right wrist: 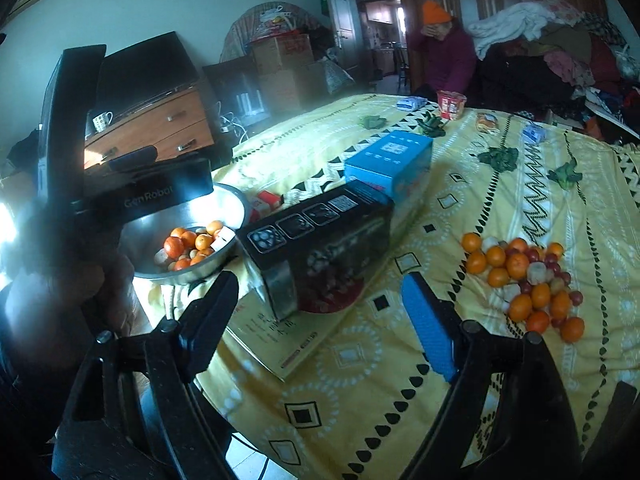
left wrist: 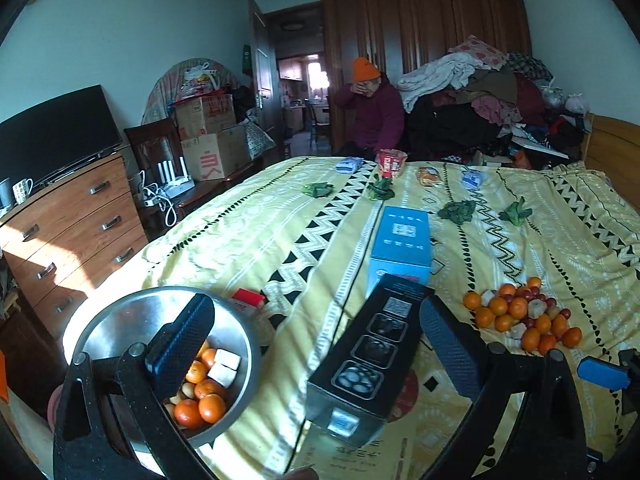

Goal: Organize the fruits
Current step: 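Move both empty tools back toward the fruit pile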

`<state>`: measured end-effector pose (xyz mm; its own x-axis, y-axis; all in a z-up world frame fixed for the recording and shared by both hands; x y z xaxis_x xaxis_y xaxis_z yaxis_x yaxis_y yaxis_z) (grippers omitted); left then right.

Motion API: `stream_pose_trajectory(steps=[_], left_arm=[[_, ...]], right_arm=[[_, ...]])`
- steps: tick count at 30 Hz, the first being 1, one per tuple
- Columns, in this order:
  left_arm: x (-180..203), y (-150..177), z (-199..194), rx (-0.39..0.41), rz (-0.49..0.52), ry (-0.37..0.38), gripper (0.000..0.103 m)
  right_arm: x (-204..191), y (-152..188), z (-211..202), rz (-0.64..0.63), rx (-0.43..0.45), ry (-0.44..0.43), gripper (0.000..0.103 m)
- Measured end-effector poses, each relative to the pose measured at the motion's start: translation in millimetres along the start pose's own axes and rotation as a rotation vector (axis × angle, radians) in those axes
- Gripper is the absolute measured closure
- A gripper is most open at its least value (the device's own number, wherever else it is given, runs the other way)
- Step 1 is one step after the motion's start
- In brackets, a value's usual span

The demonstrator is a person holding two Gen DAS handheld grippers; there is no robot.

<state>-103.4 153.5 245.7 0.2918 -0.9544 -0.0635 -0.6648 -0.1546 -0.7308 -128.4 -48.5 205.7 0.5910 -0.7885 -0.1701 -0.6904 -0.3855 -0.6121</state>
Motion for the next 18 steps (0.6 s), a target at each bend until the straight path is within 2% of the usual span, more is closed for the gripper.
stream_pose_trajectory(steps=[5,8,10,15,18], left_arm=[[62.5,13.5,4.0,-0.038,0.081,0.133,0.000],[105.3,31.1,15.5,-0.094,0.154,0.205,0.000],[133.4,46.4,30.2,-0.159,0.201,0.248,0.000],[187.5,80.9,68.0,-0.303,0.294,0.303,0.000],[209.4,94.2,93.5,-0.347,0.332,0.286,0.000]], right_arm=[[57.3,40.2,-1.4,0.115,-0.033,0.052,0.018],[91.9,71.9,4.1,0.194,-0.088,0.094,0.017],[109.7,92.4,6.0,0.240,-0.127,0.119,0.017],[151.1,139.9,4.6,0.344,-0.183,0.151,0.017],[169.5,158.5,4.3,0.387,-0.189,0.162,0.017]])
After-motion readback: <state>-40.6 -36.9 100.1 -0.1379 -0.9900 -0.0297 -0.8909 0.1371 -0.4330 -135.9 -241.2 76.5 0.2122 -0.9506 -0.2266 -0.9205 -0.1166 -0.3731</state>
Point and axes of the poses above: each gripper's, at about its wrist camera, not at the fingertips, and z roughly the way its jaws point, x to its right, y to its underside, the point moved 2 cm from there along z, roughly the way its jaws point, and after that the axes turned 14 degrees about -x, right-handed, at the moved point
